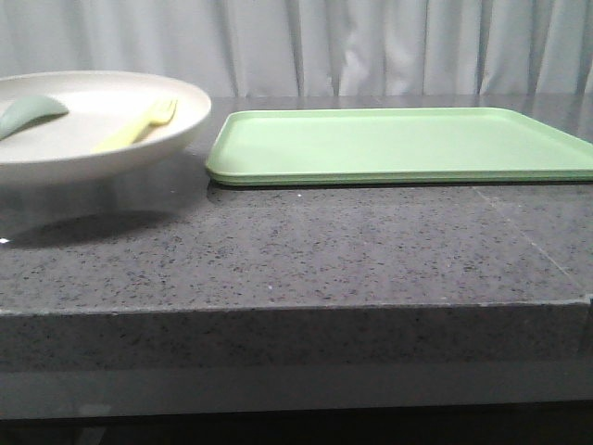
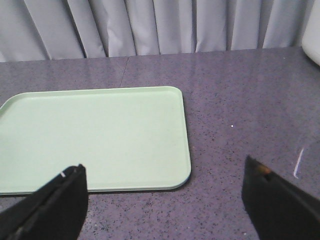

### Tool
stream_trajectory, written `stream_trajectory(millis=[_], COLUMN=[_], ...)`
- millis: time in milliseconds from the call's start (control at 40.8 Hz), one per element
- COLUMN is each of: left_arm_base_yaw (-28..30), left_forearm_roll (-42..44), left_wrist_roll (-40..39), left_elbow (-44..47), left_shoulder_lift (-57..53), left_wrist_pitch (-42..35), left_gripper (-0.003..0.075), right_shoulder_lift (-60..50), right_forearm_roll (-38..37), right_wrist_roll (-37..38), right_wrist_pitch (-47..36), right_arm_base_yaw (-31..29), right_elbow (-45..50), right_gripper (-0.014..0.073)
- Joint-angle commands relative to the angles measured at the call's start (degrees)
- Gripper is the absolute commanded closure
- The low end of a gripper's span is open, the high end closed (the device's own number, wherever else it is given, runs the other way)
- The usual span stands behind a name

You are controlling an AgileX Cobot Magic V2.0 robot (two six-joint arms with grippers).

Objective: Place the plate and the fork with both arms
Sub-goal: 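Lift the plate and carry it over the green tray with left gripper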

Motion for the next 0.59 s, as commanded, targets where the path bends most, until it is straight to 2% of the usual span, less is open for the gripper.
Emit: stream_trajectory(millis=[0,123,294,564], left_arm_base_yaw=[-0.5,-3.7,-11.1,-24.3], left_forearm_roll=[-7.1,-7.1,-6.9,-4.5], left_wrist_roll=[2.0,2.0,0.4,-5.1], left_elbow=[-2.8,-4.7,-9.1,-22.7], left_shoulder_lift=[-2.7,-2.5,-0.7,10.0], left_wrist_pitch=[0.8,-0.1,-3.3,-2.7], left_gripper=[0.0738,0.0738,0.0738,0.0738], right_shoulder_lift=[0.5,0.5,0.5,0.5], right_forearm_roll=[-0.5,-0.5,-0.5,-0.5], right_wrist_roll=[-0.3,-0.3,-0.3,-0.3], right_wrist_pitch=[-3.9,-3.9,-3.9,-3.9], right_arm_base_yaw=[-0.2,-0.2,-0.2,-0.2], right_elbow=[-2.0,-2.0,-2.0,-2.0], right_gripper=[-0.0051,-0.0051,-0.0051,-0.0051])
